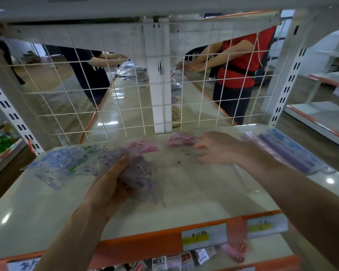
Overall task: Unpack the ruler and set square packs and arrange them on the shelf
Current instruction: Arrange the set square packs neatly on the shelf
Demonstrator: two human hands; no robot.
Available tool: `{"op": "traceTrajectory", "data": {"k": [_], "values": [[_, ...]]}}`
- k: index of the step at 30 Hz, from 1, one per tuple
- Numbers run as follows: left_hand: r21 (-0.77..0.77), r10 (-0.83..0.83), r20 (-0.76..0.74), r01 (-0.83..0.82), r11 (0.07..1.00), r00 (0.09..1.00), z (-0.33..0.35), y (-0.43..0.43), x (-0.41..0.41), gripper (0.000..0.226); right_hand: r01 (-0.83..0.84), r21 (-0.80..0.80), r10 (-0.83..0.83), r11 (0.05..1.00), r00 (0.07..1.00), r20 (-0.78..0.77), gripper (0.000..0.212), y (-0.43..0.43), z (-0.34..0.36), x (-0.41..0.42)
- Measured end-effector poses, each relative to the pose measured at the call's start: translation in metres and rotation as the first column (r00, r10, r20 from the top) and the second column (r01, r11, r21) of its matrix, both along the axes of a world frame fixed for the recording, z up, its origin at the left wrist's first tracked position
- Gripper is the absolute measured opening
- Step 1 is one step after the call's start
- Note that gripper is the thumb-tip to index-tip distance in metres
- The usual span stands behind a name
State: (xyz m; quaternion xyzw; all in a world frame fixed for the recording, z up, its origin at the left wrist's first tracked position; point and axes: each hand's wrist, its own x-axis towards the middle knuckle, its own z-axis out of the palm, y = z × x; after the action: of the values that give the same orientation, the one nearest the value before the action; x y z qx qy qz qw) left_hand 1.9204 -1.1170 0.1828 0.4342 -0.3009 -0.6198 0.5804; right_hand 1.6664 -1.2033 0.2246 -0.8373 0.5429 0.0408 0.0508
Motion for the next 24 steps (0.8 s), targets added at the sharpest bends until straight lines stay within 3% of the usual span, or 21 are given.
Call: {"op": "traceTrajectory", "data": {"k": [1, 3, 10, 12, 13, 15, 16, 18, 24], "values": [[-0.001, -0.006, -0.002, 0.006, 1.000, 1.000, 0.000, 0.000, 0.000, 0.039, -0.013, -0.010, 0.013, 1.000, 0.999, 0.047, 0.027, 0.002, -0.001, 0.002], [-0.006, -0.017, -0.003, 0.017, 1.000, 1.000, -0.001, 0.001, -0.001, 0.035, -0.052, -0.025, 0.055, 0.998, 0.992, 0.110, 0.023, 0.003, -0.007, 0.005], [0.001, -0.028, 0.017, 0.028, 1.000, 0.999, 0.003, 0.004, -0.003, 0.024, -0.083, -0.039, 0.085, 0.996, 0.995, 0.060, 0.019, -0.002, -0.013, 0.010], [-0.005, -0.033, 0.008, 0.033, 0.999, 0.999, 0.005, 0.005, -0.004, 0.023, -0.099, -0.079, 0.113, 0.992, 0.976, 0.189, 0.021, 0.003, -0.007, 0.018], [-0.006, -0.035, 0.005, 0.035, 0.999, 0.999, 0.006, 0.005, -0.005, 0.024, -0.094, -0.099, 0.123, 0.991, 0.932, 0.340, 0.021, 0.008, -0.002, 0.027], [0.011, -0.020, -0.002, 0.020, 1.000, 1.000, 0.009, 0.007, -0.006, 0.028, -0.095, -0.065, 0.115, 0.993, 0.761, 0.638, 0.018, 0.020, 0.008, 0.049], [0.021, -0.009, -0.007, 0.009, 1.000, 1.000, 0.011, 0.008, -0.007, 0.028, -0.121, -0.015, 0.095, 0.992, 0.685, 0.722, 0.018, 0.025, 0.011, 0.061], [0.020, -0.005, -0.017, 0.006, 1.000, 1.000, 0.014, 0.011, -0.009, 0.023, -0.176, 0.080, 0.047, 0.981, 0.619, 0.784, 0.016, 0.029, 0.014, 0.082], [0.044, -0.024, -0.040, 0.026, 0.999, 0.999, 0.013, 0.012, -0.007, 0.014, -0.137, 0.251, -0.124, 0.958, 0.592, 0.797, 0.013, 0.023, 0.006, 0.091]]}}
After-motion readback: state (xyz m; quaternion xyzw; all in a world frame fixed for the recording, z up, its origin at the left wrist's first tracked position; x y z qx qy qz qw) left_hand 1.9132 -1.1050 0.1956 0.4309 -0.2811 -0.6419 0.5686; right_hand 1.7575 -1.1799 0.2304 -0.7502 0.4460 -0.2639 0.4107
